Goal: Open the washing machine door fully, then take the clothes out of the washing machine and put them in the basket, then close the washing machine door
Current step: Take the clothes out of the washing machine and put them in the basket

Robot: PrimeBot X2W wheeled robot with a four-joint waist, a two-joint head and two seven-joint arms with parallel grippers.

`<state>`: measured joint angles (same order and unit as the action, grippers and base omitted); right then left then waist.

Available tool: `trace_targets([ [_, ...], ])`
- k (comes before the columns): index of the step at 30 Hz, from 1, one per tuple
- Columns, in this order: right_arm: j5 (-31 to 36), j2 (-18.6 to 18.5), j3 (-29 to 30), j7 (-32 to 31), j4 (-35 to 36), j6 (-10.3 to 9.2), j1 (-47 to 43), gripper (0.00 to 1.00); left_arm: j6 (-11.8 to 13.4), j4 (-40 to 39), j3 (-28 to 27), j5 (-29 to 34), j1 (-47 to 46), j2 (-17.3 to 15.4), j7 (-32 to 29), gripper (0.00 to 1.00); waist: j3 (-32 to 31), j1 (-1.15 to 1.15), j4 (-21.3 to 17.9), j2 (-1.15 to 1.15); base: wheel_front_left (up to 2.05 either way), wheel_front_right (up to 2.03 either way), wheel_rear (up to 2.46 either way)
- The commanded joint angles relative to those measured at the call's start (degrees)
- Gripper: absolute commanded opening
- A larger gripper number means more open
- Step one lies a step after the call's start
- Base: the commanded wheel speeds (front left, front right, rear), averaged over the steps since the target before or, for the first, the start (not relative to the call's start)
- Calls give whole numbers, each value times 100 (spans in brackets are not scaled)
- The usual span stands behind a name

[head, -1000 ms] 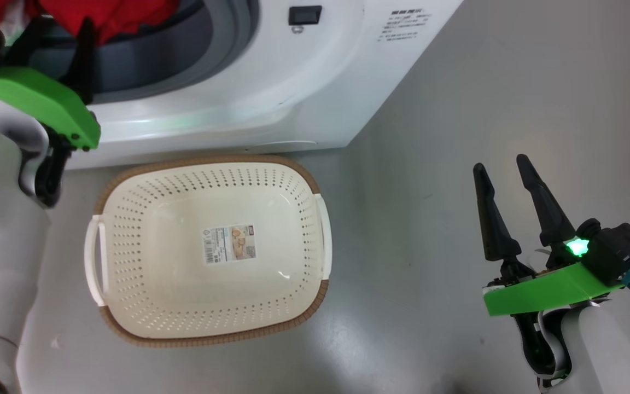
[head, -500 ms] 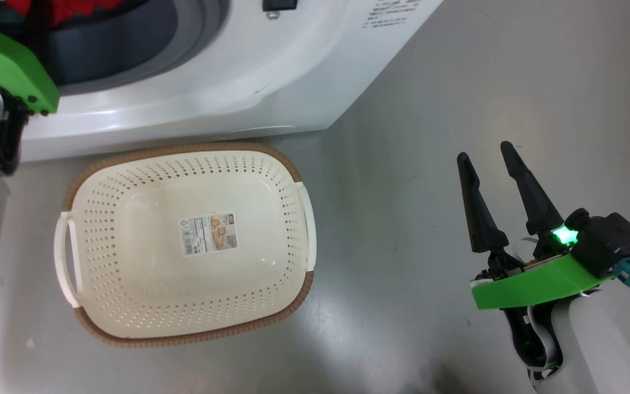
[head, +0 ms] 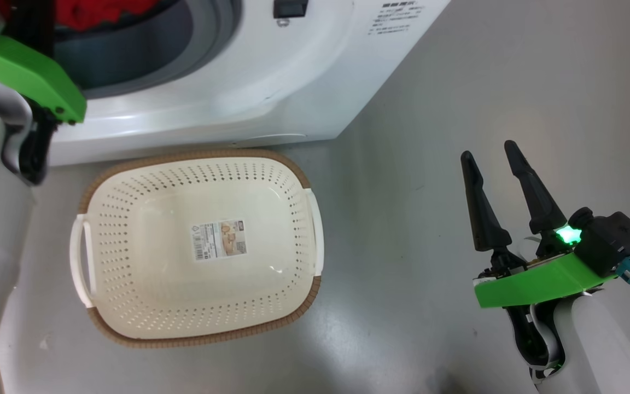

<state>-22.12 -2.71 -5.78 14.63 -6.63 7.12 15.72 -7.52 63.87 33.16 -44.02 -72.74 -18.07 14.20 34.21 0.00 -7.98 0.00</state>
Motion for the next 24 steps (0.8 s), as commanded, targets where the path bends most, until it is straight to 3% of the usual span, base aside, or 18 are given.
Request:
trace_targets([
  [1,-25,-17,-87,37,106,36,-25,100,3,-152,-70,-45,95,-211,62,0,-81,0,69,0,0,0,0],
  [7,18,-17,-30,37,67,36,-76,100,3,-680,-380,14,373,-224,77,0,-248,0,183,0,0,0,0],
  [11,43,-17,19,37,40,36,-153,100,4,-1242,-956,367,847,-163,78,0,-422,0,271,0,0,0,0],
  [24,76,-17,189,37,-37,36,-403,100,4,-3022,-2611,1638,2703,488,79,0,-908,0,479,0,0,0,0],
])
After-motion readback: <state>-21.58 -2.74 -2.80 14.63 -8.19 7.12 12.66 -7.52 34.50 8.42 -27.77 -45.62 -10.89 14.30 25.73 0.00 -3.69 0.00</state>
